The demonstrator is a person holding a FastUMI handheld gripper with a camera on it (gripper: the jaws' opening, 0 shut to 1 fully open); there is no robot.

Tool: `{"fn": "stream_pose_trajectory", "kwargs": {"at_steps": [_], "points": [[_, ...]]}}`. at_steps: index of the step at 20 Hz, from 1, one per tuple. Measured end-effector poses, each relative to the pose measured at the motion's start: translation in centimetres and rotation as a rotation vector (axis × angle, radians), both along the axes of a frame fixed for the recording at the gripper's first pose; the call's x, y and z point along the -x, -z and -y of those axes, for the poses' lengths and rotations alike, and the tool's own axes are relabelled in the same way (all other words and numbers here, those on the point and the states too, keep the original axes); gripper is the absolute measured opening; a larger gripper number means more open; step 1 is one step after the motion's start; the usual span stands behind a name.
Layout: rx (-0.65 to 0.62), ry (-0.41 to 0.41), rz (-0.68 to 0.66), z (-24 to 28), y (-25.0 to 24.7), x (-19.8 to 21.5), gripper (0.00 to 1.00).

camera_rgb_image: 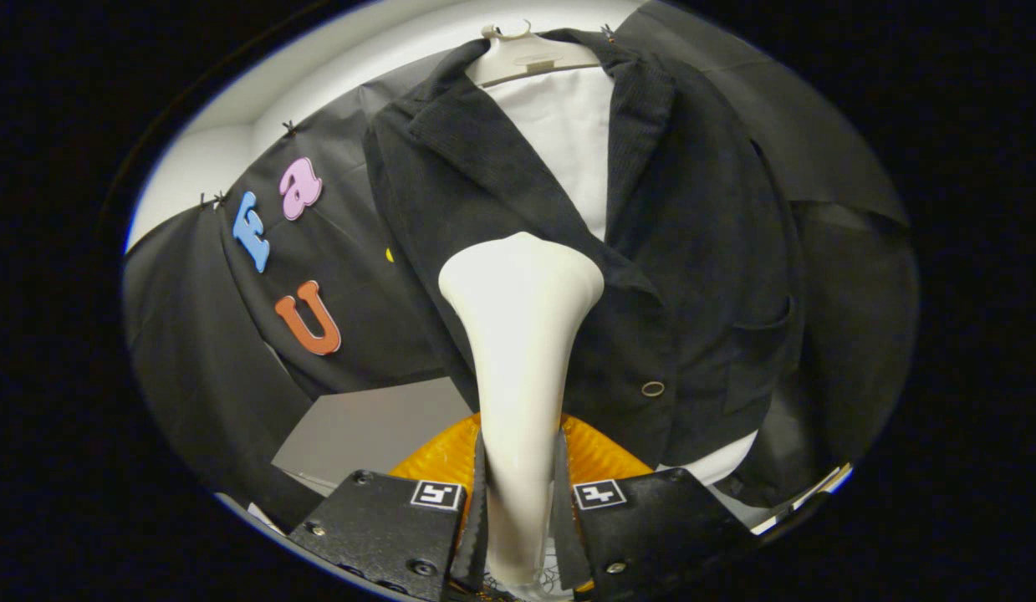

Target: Iron the clothes twice with a garment steamer, once on the left side and once on the right side.

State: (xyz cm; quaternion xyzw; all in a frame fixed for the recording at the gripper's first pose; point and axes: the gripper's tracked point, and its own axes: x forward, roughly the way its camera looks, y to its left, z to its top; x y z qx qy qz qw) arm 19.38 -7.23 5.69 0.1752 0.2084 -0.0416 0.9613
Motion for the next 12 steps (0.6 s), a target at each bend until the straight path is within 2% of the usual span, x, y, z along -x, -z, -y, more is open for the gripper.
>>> {"fn": "stream_pose_trajectory", "kwargs": {"at_steps": [12], "points": [[-0.046,0.043,-0.106,1.1,6.6,1.1,0.35]]}}
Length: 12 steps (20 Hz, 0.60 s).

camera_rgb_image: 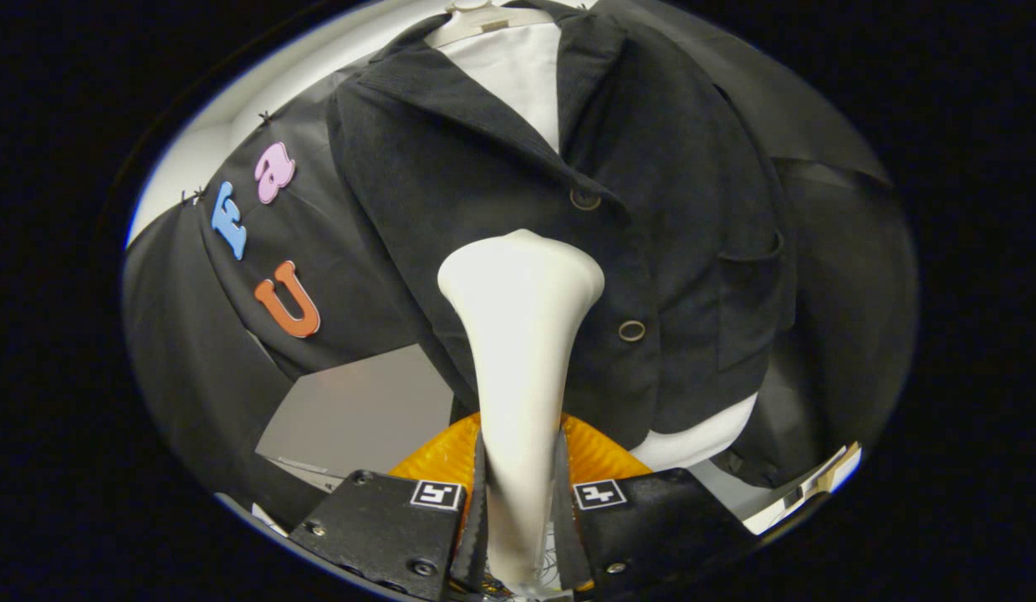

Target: Iron the clothes twice with a garment steamer, once on the left side and once on the right side.

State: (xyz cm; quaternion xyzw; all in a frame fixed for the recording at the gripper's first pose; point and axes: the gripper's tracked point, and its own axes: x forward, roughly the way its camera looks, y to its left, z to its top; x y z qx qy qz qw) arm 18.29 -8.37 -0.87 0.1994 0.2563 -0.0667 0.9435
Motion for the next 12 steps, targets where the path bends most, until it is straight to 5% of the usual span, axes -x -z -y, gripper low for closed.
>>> {"fn": "stream_pose_trajectory", "kwargs": {"at_steps": [12], "points": [[-0.05,0.054,-0.146,0.0,9.4,1.8,0.35]]}}
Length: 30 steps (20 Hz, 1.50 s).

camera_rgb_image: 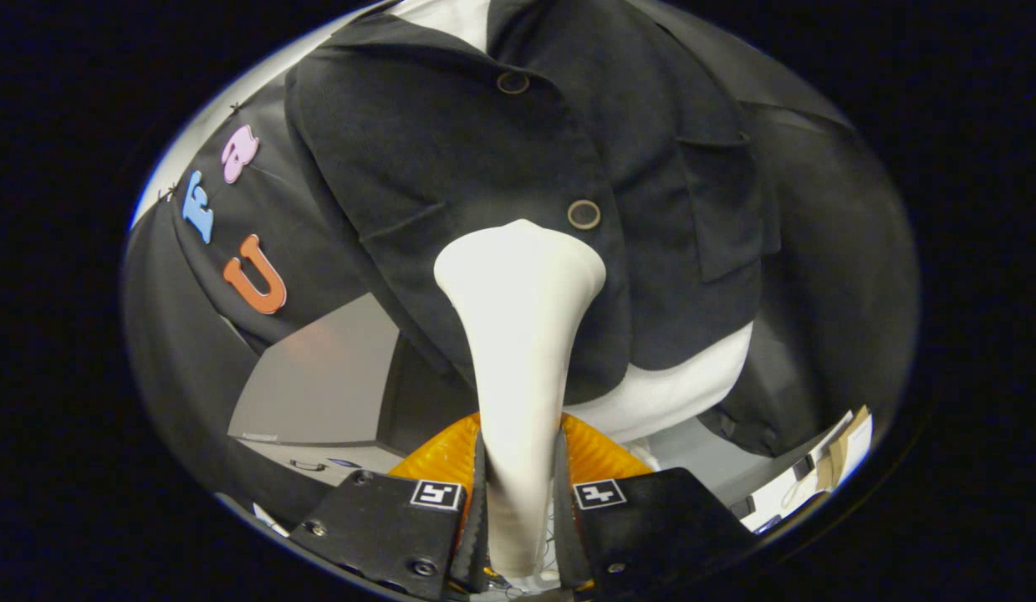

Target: Iron the clothes twice with a garment steamer, once on the left side and once on the right side.

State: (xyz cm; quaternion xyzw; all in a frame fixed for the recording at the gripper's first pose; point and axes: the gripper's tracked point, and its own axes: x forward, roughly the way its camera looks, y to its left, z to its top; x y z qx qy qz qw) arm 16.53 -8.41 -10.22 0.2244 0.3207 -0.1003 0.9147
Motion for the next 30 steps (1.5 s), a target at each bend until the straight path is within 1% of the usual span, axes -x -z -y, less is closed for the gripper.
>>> {"fn": "stream_pose_trajectory", "kwargs": {"at_steps": [6,13,18,21,23,25,27,30], "points": [[-0.02,0.005,-0.089,-1.3,3.8,-0.9,0.35],[-0.028,0.034,-0.145,-1.5,5.8,-0.7,0.35],[-0.035,0.047,-0.187,-2.5,8.8,-0.5,0.35],[-0.032,0.072,-0.194,-2.8,9.3,-0.2,0.35],[-0.022,0.082,-0.171,-2.9,8.4,0.2,0.35],[-0.024,0.095,-0.131,-3.1,6.5,1.0,0.35],[-0.019,0.119,-0.073,-2.7,3.4,2.1,0.35],[0.019,0.192,0.033,-0.5,-2.2,4.2,0.35]]}}
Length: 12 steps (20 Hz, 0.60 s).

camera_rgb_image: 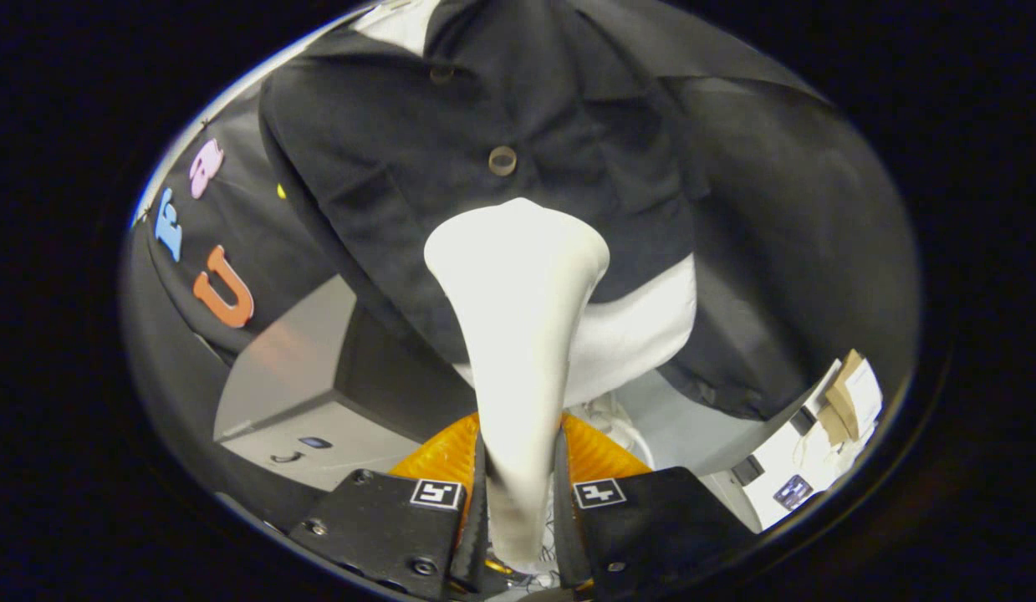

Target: Iron the clothes twice with a garment steamer, once on the left side and once on the right side.

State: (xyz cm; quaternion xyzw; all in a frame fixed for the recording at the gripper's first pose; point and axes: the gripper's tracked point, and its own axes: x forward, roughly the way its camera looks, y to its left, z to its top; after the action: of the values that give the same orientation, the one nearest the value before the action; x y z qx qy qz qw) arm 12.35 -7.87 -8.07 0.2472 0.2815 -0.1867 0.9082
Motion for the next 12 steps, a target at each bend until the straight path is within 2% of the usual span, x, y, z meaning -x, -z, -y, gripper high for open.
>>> {"fn": "stream_pose_trajectory", "kwargs": {"at_steps": [7,12], "points": [[0.126,0.143,0.223,3.7,-13.1,4.4,0.35],[0.228,0.164,0.401,6.1,-22.3,4.5,0.35]]}}
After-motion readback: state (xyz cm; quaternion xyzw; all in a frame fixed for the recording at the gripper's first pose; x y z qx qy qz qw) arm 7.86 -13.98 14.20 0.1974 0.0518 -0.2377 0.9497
